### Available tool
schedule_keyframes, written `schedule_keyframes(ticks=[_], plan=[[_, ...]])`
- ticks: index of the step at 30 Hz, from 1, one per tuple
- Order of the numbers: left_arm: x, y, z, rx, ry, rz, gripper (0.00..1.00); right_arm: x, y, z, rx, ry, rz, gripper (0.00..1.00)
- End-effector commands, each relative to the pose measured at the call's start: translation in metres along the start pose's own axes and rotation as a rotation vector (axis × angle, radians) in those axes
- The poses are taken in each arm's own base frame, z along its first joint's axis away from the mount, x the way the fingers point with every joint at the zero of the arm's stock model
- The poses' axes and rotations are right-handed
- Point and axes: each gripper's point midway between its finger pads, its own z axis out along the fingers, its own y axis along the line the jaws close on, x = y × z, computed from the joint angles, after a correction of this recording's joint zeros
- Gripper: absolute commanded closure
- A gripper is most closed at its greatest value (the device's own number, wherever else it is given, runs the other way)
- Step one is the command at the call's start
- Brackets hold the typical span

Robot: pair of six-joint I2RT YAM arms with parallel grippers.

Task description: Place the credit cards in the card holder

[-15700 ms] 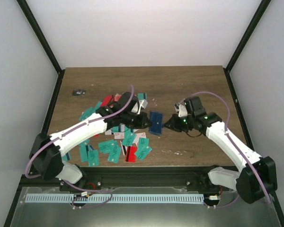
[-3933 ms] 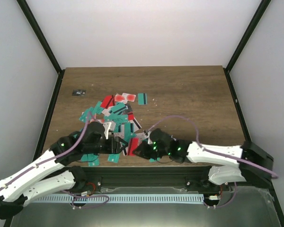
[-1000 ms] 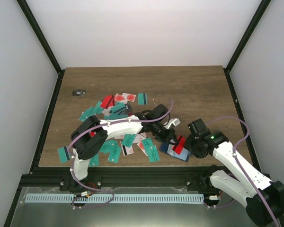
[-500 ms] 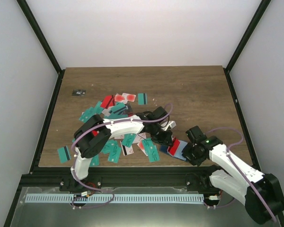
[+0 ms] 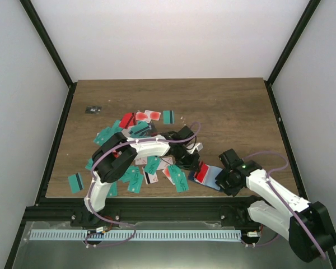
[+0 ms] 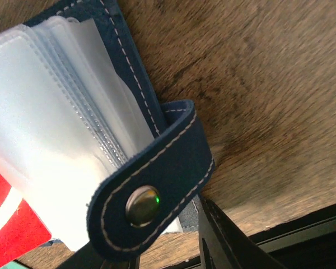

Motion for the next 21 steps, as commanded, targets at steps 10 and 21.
schedule_keyframes(ticks=[10, 21], plan=[[-0.010, 0.043, -0.012, -0.125, -0.040, -0.047, 0.96, -0.011, 0.011, 0.009, 0.007, -0.019, -0.021, 0.84], [-0.018, 0.066, -0.050, -0.139, -0.084, -0.057, 0.96, -0.004, 0.049, 0.023, -0.066, 0.087, -0.134, 0.90]])
